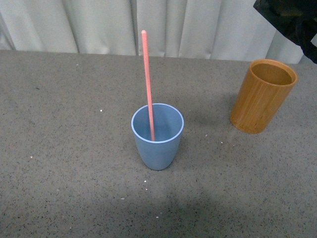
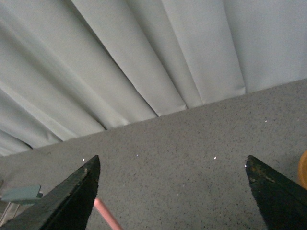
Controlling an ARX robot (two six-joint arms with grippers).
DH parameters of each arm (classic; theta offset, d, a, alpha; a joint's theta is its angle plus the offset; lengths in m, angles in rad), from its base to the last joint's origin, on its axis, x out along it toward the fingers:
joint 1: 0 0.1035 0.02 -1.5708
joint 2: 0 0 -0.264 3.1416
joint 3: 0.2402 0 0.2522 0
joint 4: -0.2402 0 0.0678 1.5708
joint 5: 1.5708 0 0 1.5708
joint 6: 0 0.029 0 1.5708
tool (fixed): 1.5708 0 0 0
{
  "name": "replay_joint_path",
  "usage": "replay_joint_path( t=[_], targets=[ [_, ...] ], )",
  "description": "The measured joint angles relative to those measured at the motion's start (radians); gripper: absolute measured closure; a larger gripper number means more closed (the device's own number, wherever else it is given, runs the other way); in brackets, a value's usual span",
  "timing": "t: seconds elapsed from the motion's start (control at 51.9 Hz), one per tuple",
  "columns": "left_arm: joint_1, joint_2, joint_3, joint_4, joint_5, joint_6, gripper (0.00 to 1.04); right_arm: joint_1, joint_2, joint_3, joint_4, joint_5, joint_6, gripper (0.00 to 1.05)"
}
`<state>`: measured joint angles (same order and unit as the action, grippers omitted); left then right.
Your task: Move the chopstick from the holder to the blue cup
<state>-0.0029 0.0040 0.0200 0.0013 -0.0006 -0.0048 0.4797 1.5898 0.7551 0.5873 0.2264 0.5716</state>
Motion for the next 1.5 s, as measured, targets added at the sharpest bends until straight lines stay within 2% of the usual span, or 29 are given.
replay_joint_path(
  t=[0.058, 0.154, 0.231, 0.309, 0.444, 0.501, 0.617, 0.714, 0.771, 0.829, 0.887, 1.022, 1.099, 1.504],
  targets=[
    [0.000, 0.000, 0.000, 0.000, 0.000, 0.000, 0.07, -0.003, -0.008, 0.000, 0.002, 0.020, -0.006, 0.08],
    [0.000, 0.000, 0.000, 0.000, 0.000, 0.000, 0.07, -0.008, -0.021, -0.001, 0.013, 0.037, -0.026, 0.11],
    [0.000, 0.000, 0.000, 0.000, 0.001, 0.000, 0.07, -0.019, -0.035, -0.063, 0.181, 0.162, -0.178, 0.22],
    [0.000, 0.000, 0.000, 0.000, -0.001, 0.000, 0.07, -0.058, -0.094, -0.165, 0.296, 0.164, -0.349, 0.34],
    [0.000, 0.000, 0.000, -0.001, -0.001, 0.000, 0.07, -0.151, -0.266, -0.346, 0.323, 0.090, -0.507, 0.57],
    [0.000, 0.000, 0.000, -0.001, 0.000, 0.000, 0.07, -0.187, -0.328, -0.409, 0.322, 0.055, -0.529, 0.66],
    [0.000, 0.000, 0.000, -0.001, 0.000, 0.000, 0.07, -0.284, -0.512, -0.569, 0.275, -0.040, -0.555, 0.91],
    [0.000, 0.000, 0.000, -0.001, 0.000, 0.000, 0.07, -0.337, -0.637, -0.639, 0.209, -0.097, -0.566, 1.04],
    [0.000, 0.000, 0.000, -0.001, -0.001, 0.000, 0.07, -0.370, -0.724, -0.673, 0.151, -0.135, -0.567, 1.04],
    [0.000, 0.000, 0.000, -0.001, 0.000, 0.000, 0.07, -0.440, -0.832, -0.723, 0.113, -0.212, -0.568, 1.04],
    [0.000, 0.000, 0.000, -0.001, 0.000, 0.000, 0.07, -0.474, -0.984, -0.752, -0.031, -0.214, -0.568, 1.04],
    [0.000, 0.000, 0.000, -0.001, 0.001, 0.000, 0.07, -0.476, -1.365, -0.752, -0.406, -0.225, -0.568, 1.04],
    [0.000, 0.000, 0.000, -0.001, 0.000, 0.000, 0.07, -0.478, -1.526, -0.752, -0.553, -0.227, -0.568, 1.04],
    [0.000, 0.000, 0.000, -0.001, 0.000, 0.000, 0.07, -0.478, -1.584, -0.752, -0.585, -0.228, -0.568, 1.04]
  ],
)
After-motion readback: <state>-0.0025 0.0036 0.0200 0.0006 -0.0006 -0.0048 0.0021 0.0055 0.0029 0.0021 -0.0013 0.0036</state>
